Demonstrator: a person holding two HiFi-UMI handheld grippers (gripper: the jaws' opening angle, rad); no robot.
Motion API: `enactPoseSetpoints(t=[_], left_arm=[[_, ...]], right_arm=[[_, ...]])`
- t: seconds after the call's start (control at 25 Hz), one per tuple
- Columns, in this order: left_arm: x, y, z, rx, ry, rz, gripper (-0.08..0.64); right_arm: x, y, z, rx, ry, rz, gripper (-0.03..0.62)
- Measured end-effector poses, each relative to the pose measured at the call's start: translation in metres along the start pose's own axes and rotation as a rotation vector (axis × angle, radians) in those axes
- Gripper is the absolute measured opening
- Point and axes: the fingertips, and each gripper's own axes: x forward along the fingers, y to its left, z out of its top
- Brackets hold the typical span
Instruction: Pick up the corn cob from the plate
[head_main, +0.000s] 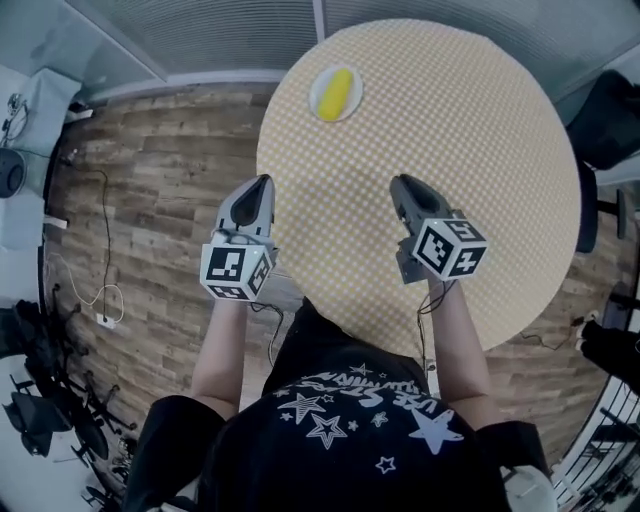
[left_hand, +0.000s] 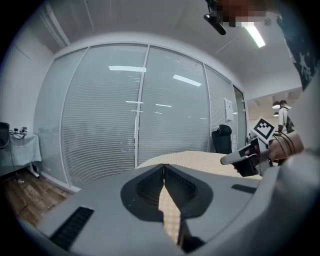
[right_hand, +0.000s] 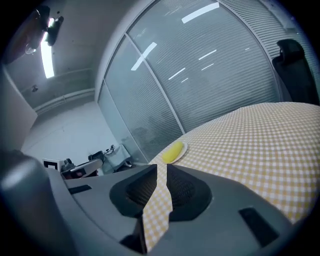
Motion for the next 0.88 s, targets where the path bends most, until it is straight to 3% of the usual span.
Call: enactPoseSetpoints(t=[0.36,0.56,0.88], left_arm=[[0.059,0.03,0.0,0.025,0.004,-0.141,0.009],[0.079,0.046,-0.011,0.052,0.037,-0.17,0.009],[0.1,0.078,-0.021,0.001,0.065,-0.167,0.009]], right_arm=[[0.087,0.026,0.006,-0.031,0.148,-0.016,0.063],[0.128,0.027,0.021,0.055,0.179,-0.016,0.146],[0.19,0.003,0.047,0.198,0.226,-0.065,0.241]])
